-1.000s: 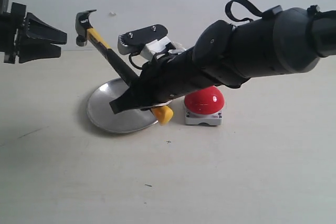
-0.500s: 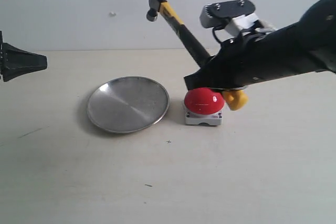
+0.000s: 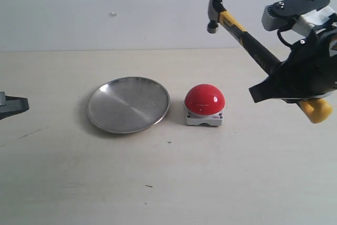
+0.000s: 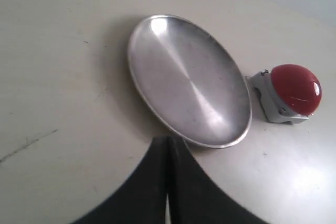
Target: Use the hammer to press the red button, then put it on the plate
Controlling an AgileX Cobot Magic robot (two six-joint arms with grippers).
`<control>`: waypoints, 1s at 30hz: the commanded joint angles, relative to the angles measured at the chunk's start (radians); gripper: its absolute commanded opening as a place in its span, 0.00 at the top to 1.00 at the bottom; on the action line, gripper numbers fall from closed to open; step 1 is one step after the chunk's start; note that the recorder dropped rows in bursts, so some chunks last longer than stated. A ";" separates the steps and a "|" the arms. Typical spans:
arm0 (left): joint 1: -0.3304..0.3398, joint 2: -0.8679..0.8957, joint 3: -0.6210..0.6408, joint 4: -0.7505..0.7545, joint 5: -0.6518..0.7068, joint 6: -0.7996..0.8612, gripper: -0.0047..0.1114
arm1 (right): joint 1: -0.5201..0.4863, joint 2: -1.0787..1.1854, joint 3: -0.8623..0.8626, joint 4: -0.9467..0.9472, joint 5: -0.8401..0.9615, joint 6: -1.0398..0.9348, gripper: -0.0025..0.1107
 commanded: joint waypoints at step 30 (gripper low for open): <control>0.001 -1.288 0.437 -0.018 -0.622 -0.556 0.96 | -0.004 -0.066 0.098 0.016 -0.106 0.003 0.98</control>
